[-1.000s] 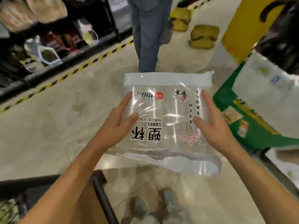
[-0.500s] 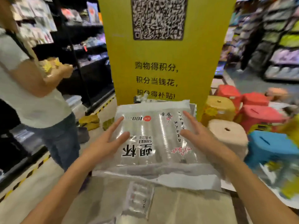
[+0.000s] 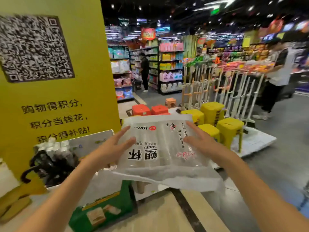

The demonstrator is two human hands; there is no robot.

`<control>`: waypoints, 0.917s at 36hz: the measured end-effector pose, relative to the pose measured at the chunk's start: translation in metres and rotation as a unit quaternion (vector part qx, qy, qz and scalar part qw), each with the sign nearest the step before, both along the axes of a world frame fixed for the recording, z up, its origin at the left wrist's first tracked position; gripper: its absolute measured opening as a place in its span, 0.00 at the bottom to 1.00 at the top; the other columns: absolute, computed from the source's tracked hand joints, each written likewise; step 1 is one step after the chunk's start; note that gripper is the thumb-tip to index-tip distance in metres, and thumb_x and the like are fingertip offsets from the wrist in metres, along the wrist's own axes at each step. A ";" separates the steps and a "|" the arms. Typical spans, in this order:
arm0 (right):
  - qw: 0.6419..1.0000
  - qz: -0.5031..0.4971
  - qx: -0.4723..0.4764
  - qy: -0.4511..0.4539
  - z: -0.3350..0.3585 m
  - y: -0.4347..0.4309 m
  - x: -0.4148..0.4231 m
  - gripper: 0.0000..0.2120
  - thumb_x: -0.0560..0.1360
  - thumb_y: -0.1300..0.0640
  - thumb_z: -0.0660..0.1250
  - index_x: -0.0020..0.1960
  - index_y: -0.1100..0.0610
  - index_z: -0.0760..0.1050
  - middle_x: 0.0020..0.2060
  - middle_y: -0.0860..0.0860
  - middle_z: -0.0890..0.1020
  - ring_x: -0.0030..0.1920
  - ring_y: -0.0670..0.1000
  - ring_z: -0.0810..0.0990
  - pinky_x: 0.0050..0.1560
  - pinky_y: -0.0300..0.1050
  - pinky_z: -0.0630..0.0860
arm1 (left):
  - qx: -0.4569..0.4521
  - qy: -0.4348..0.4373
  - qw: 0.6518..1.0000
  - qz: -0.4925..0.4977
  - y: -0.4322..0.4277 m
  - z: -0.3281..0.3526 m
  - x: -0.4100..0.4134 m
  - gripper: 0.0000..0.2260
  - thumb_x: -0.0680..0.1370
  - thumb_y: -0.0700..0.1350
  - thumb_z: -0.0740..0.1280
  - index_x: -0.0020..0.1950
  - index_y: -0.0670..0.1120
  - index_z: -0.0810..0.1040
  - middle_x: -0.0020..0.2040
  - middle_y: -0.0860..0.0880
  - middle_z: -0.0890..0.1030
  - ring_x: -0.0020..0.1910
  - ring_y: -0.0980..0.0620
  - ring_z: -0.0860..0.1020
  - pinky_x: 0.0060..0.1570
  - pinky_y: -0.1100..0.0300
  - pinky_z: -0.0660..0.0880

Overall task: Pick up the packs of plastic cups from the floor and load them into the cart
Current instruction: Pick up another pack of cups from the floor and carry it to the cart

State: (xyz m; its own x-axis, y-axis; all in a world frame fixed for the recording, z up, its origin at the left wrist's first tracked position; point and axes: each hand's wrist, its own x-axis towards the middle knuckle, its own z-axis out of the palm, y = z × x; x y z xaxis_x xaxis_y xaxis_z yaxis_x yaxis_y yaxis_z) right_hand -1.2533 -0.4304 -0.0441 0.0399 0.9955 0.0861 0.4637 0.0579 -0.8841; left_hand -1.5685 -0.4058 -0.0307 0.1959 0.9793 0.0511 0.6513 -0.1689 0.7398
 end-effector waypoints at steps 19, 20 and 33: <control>0.968 -0.244 -0.040 0.051 -0.016 -0.111 0.339 0.32 0.75 0.45 0.69 0.73 0.29 0.59 0.73 0.45 0.70 0.66 0.51 0.76 0.67 0.54 0.73 | -0.011 -0.005 0.969 -0.247 0.038 -0.008 0.392 0.31 0.74 0.66 0.64 0.76 0.65 0.61 0.76 0.56 0.64 0.72 0.51 0.68 0.70 0.56 0.65; 0.965 -0.255 -0.043 0.051 -0.018 -0.117 0.353 0.32 0.74 0.44 0.69 0.73 0.28 0.59 0.72 0.44 0.71 0.65 0.51 0.76 0.66 0.52 0.74 | -0.013 -0.011 0.965 -0.262 0.038 -0.009 0.410 0.29 0.77 0.62 0.64 0.77 0.63 0.60 0.75 0.56 0.64 0.70 0.52 0.68 0.67 0.59 0.66; 0.922 -0.382 -0.053 0.031 -0.029 -0.155 0.472 0.31 0.79 0.45 0.64 0.75 0.29 0.54 0.78 0.41 0.58 0.72 0.48 0.66 0.66 0.47 0.67 | -0.064 0.003 0.921 -0.384 0.075 -0.037 0.604 0.30 0.74 0.67 0.63 0.75 0.67 0.60 0.72 0.45 0.72 0.66 0.44 0.75 0.52 0.57 0.79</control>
